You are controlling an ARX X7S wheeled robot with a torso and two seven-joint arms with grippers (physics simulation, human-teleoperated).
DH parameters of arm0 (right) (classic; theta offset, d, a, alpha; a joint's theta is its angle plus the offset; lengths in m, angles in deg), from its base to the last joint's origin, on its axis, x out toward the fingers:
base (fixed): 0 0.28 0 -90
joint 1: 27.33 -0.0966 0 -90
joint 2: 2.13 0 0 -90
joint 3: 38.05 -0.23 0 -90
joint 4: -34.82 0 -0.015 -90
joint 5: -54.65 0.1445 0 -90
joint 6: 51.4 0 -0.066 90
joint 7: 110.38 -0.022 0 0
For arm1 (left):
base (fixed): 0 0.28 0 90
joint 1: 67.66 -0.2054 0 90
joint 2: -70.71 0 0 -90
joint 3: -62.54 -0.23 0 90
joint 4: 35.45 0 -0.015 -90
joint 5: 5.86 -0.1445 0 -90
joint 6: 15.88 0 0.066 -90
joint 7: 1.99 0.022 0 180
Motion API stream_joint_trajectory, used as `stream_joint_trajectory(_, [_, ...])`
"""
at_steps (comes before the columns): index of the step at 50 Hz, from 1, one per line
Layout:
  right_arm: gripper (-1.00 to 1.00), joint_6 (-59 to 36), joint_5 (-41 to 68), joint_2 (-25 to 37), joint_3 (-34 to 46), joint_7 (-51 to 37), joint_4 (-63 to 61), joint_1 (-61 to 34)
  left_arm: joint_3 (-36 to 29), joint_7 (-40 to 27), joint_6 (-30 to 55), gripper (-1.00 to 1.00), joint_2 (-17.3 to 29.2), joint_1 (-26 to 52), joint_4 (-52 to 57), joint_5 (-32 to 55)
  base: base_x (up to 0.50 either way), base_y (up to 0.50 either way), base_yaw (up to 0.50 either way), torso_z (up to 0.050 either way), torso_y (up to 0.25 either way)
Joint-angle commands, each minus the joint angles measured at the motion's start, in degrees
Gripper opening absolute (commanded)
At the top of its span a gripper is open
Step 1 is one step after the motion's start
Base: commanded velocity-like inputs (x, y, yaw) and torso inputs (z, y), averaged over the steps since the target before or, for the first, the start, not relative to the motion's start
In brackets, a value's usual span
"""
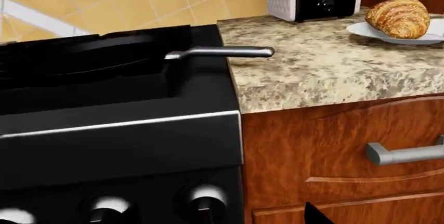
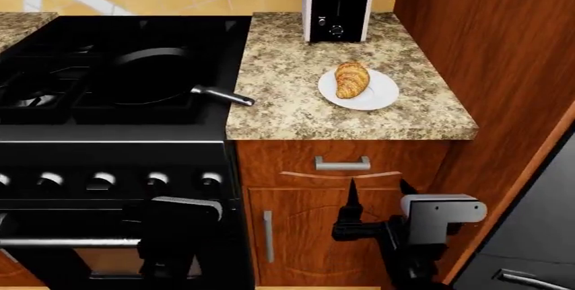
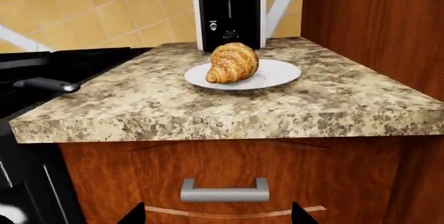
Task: Pick the croissant and place it on the pan. Then turn on the stove to warm the croissant.
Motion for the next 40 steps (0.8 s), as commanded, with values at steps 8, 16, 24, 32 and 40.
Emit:
stream_joint_trajectory(8, [1.00,-43.6,17.3,3.8,-10.7,-4.3,-19.1,-24.8,9.5,2.2,50.2,1.00,2.4,26.2,27.2,11.9,0.00,0.00,0.00,0.000,0.000])
stream_joint_trajectory(16, [1.00,-52.9,24.1,5.4,-14.2,-1.9,-19.4,-34.4,13.0,2.9,62.3,1.00,3.4,37.0,26.4,14.1,0.00,0.00,0.00,0.000,0.000])
stream_joint_trajectory(24, [1.00,-53.2,25.9,5.3,-15.8,-1.1,-19.0,-36.5,14.4,1.8,63.4,1.00,4.3,39.2,26.1,15.9,0.35,0.00,0.00,0.000,0.000])
stream_joint_trajectory(32, [1.00,-57.1,27.9,4.4,-16.4,-2.7,-19.5,-39.2,15.6,-1.8,63.9,1.00,6.2,40.3,25.9,21.8,0.50,0.00,0.00,0.000,0.000])
stream_joint_trajectory(40, [1.00,-62.7,30.4,4.4,-17.6,-4.8,-19.7,-43.3,17.5,-17.3,63.6,1.00,11.6,44.4,23.6,43.0,0.50,0.00,0.00,0.000,0.000])
